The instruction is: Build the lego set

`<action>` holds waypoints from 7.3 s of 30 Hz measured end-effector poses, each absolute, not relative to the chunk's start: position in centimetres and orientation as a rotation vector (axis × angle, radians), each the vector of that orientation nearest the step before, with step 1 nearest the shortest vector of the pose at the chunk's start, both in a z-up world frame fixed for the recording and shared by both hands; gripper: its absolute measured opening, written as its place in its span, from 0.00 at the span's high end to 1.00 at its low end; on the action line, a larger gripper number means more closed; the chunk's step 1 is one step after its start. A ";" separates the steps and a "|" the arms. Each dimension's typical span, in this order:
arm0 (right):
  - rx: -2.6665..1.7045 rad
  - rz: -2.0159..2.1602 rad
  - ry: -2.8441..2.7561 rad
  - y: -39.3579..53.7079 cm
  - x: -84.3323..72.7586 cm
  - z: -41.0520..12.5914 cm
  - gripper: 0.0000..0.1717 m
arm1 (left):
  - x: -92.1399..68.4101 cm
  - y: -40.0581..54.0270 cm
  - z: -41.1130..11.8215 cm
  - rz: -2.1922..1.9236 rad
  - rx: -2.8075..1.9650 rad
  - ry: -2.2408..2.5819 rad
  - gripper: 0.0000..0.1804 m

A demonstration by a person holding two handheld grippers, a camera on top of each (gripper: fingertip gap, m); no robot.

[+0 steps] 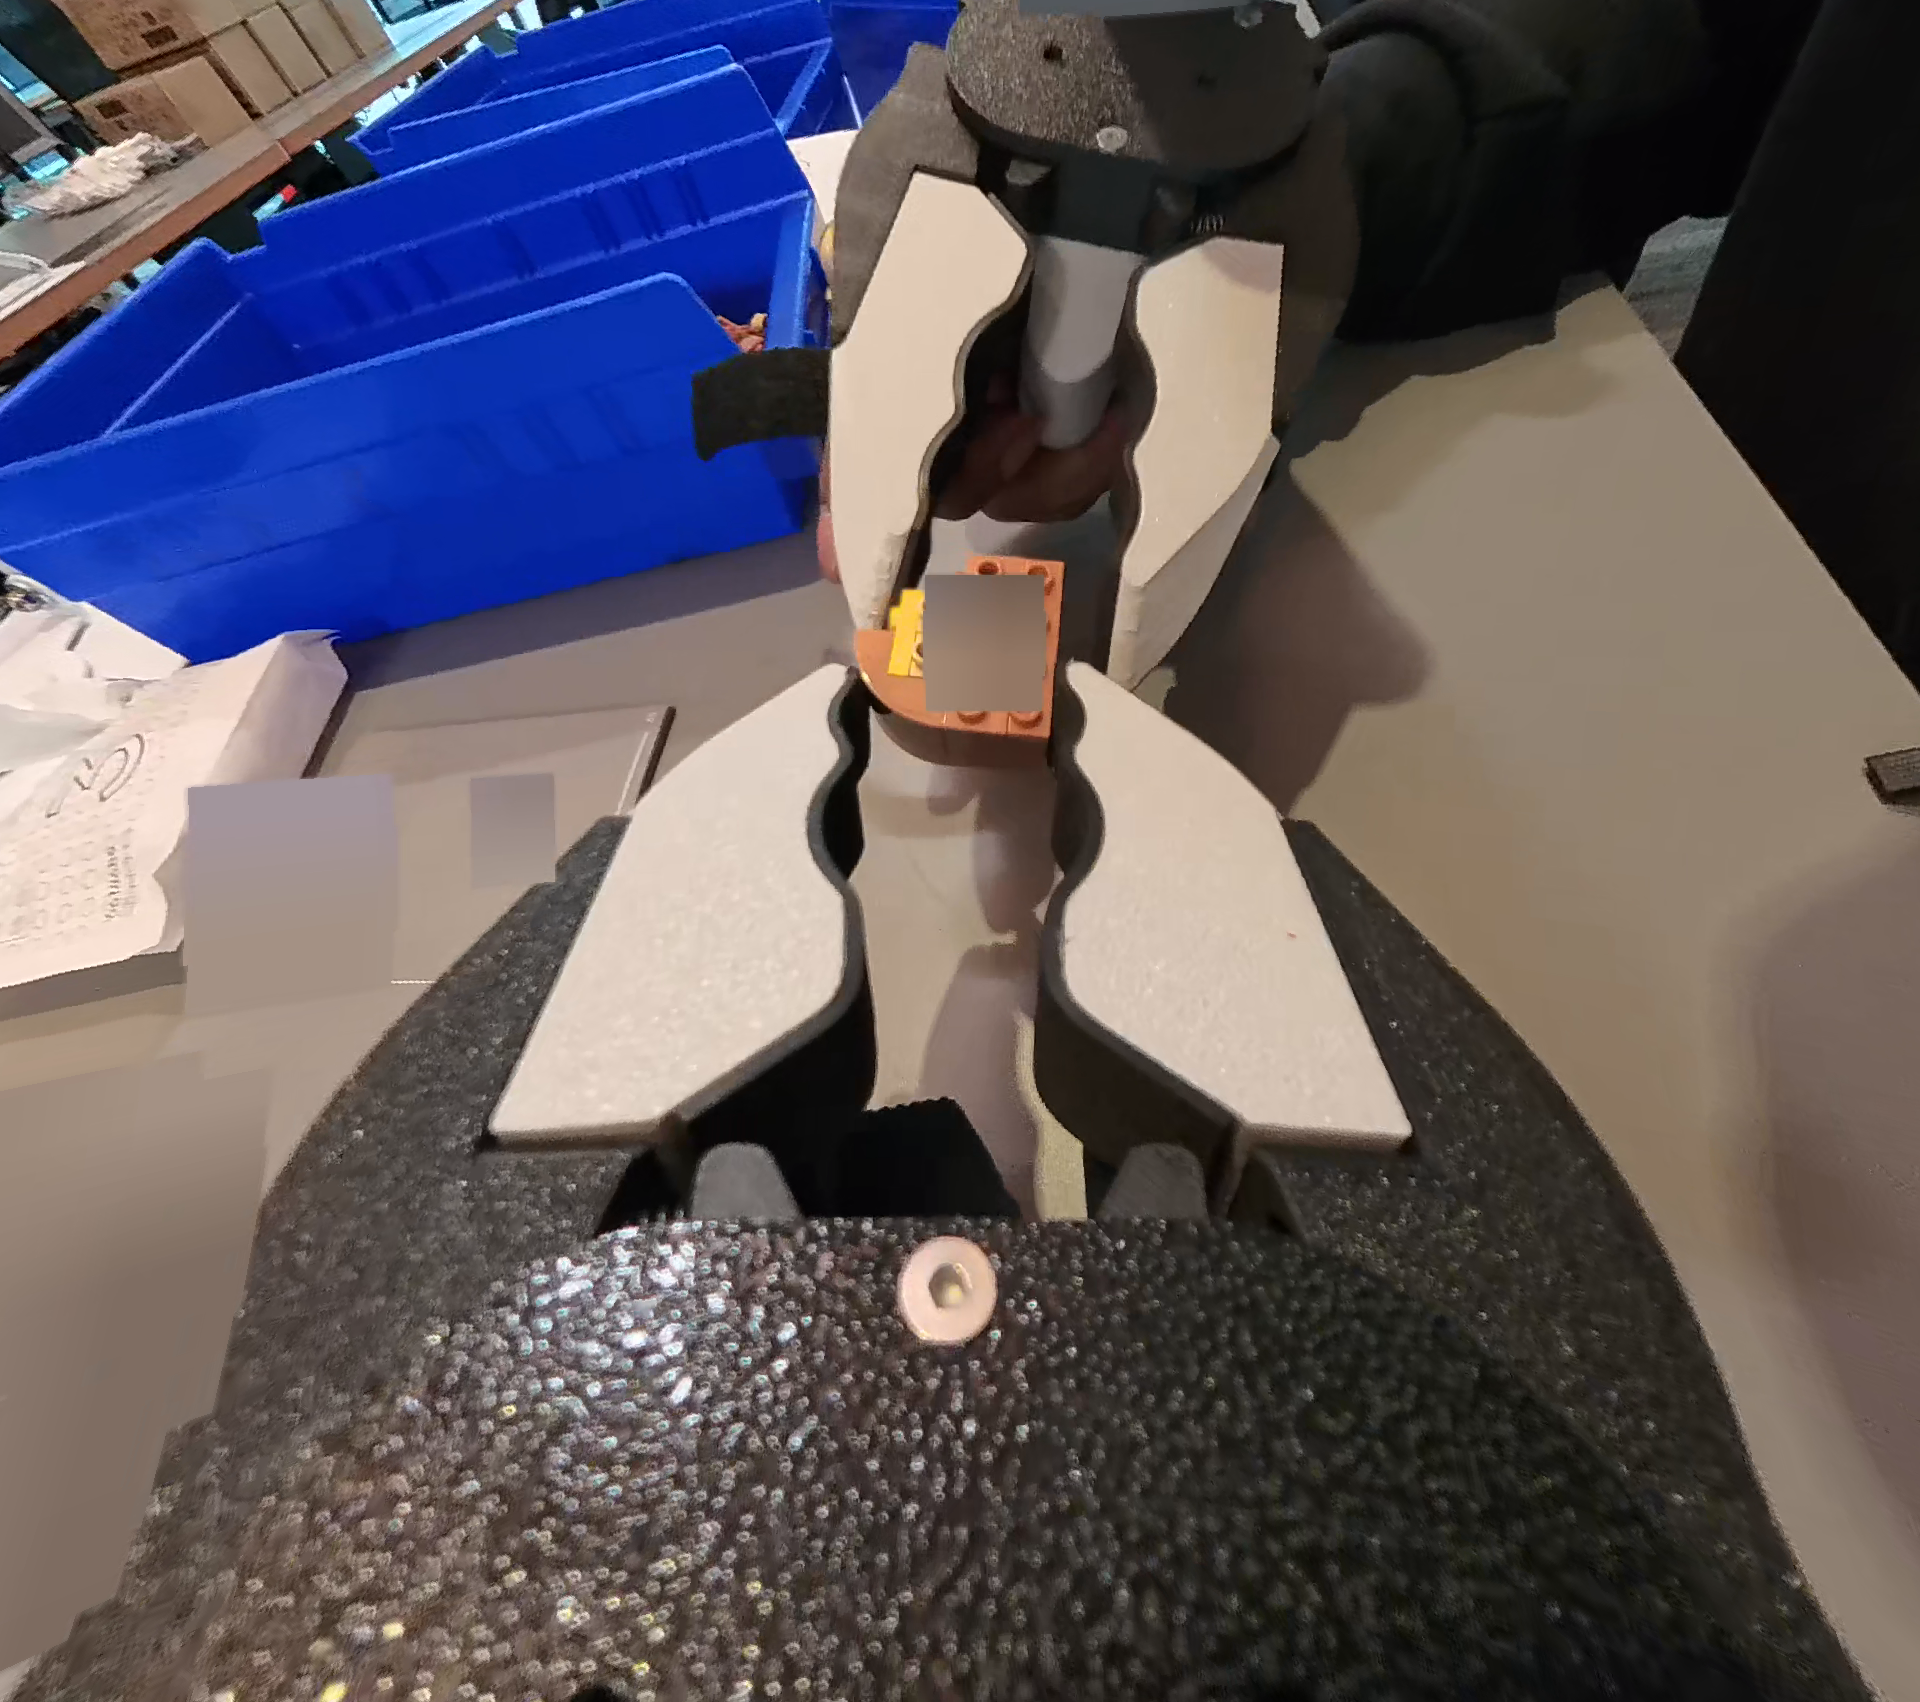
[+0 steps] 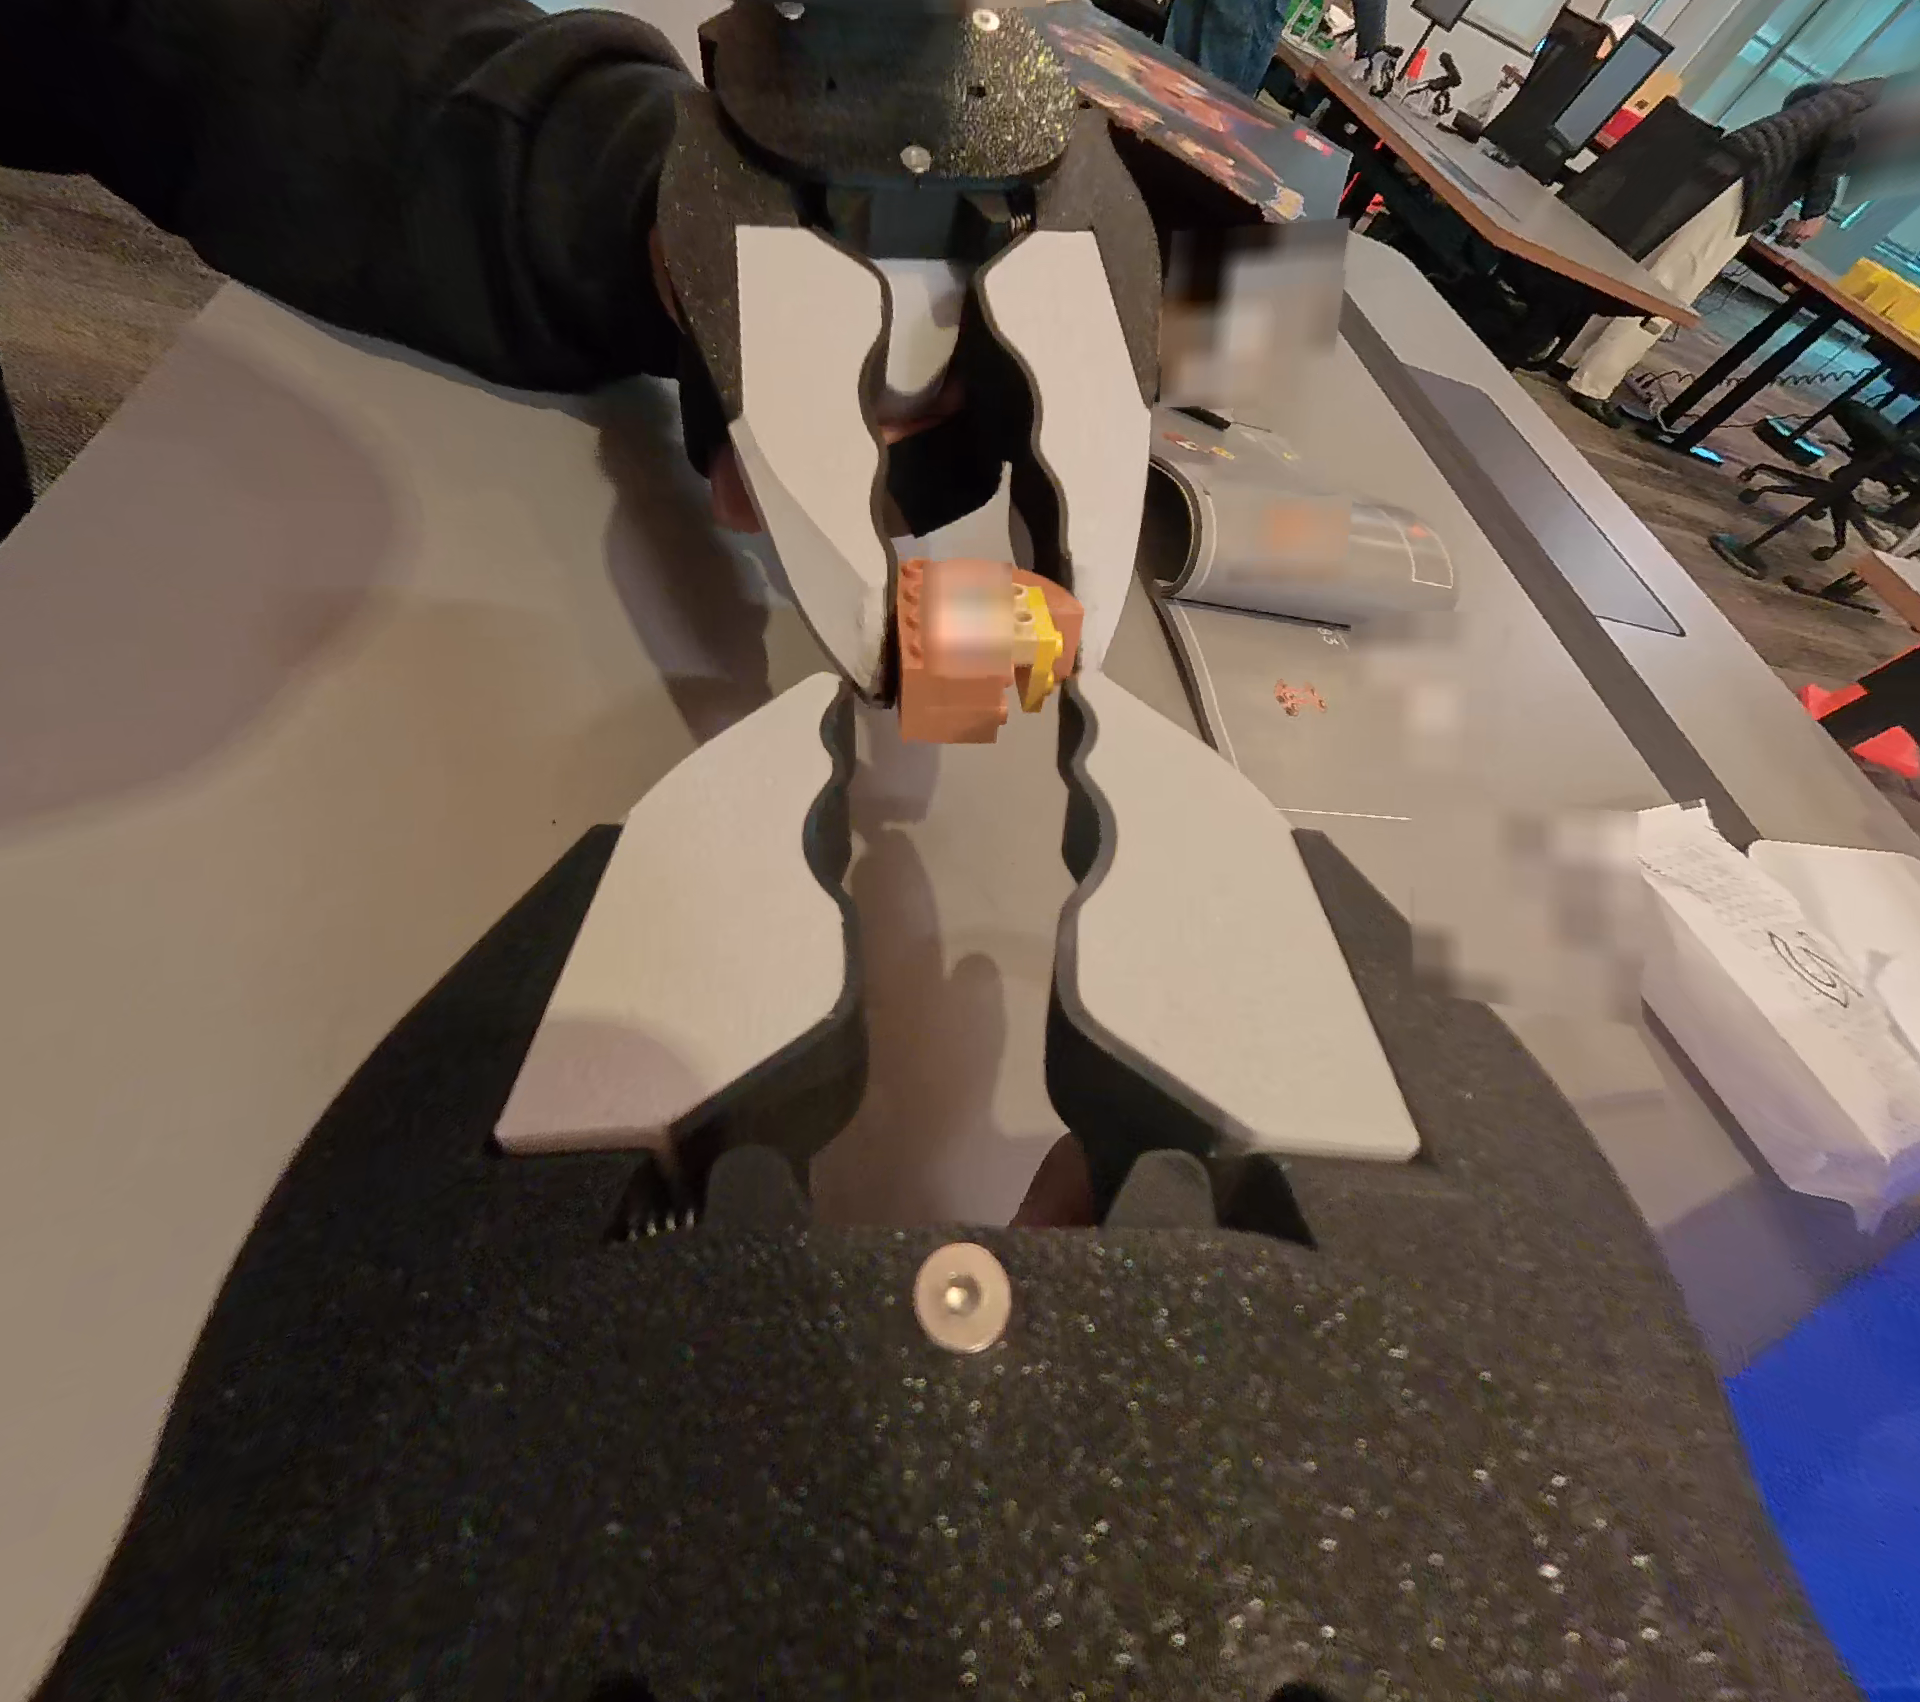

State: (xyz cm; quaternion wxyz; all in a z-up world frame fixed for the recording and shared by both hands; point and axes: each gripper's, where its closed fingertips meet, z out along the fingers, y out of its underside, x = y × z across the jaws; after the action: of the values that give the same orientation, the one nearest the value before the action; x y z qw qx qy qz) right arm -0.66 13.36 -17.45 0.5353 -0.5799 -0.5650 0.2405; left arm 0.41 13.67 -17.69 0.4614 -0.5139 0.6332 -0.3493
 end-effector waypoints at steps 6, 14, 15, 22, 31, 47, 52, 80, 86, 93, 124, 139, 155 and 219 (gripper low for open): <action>-1.369 0.575 -1.328 13.4 -0.5 -16.9 0.78 | 0.3 13.7 -17.4 -0.878 -1.266 1.544 0.82; -1.322 0.545 -1.319 13.2 -0.6 -16.3 0.80 | 0.3 13.7 -16.8 -0.916 -1.241 1.510 0.82; -1.316 0.538 -1.321 13.2 -0.6 -16.2 0.80 | 0.3 13.7 -16.8 -0.911 -1.234 1.511 0.82; -1.243 0.522 -1.270 13.2 -0.2 -14.6 0.80 | -0.1 13.7 -15.2 -0.790 -0.978 1.455 0.82; -1.313 0.581 -1.273 13.1 -0.1 -16.3 0.78 | -0.4 14.3 -15.4 -0.166 -0.596 1.488 0.82; -1.483 0.716 -1.261 12.7 -0.7 -17.8 0.79 | -0.1 14.5 -17.2 0.133 -0.427 1.587 0.82; -1.535 0.652 -1.262 13.1 -0.7 -18.6 0.87 | 0.4 14.0 -18.0 0.177 -0.376 1.626 0.82; -1.705 0.488 -1.328 14.1 0.7 -20.5 0.72 | -1.9 18.5 -21.0 -0.261 -1.120 1.627 0.76; -1.365 0.439 -0.994 15.3 4.9 -8.7 0.80 | -1.7 18.8 -18.3 -0.405 -1.148 1.447 0.77; -1.602 0.179 -0.857 22.9 19.2 -6.1 0.85 | -1.2 18.3 -17.8 -0.460 -1.153 1.406 0.77; -2.088 -0.331 -2.041 32.1 25.9 -23.3 0.93 | -1.4 18.4 -19.4 -0.439 -1.189 1.472 0.79; -1.596 0.367 -1.508 17.3 13.9 -13.2 0.94 | 0.1 15.4 -17.6 -0.562 -1.121 1.463 0.79; -1.340 0.316 -1.617 11.7 3.3 -19.1 0.94 | 1.5 11.2 -18.6 -0.635 -1.191 1.607 0.84; -1.658 0.529 -1.309 14.0 2.2 -21.3 0.90 | 0.7 14.4 -24.3 -0.563 -1.538 1.749 0.89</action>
State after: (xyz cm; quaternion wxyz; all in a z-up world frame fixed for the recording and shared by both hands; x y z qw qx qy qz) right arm 2.20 14.01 -21.27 0.4633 -0.6747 -0.5328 0.2152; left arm 0.68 14.44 -24.30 0.3642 -0.5976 0.6800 -0.2186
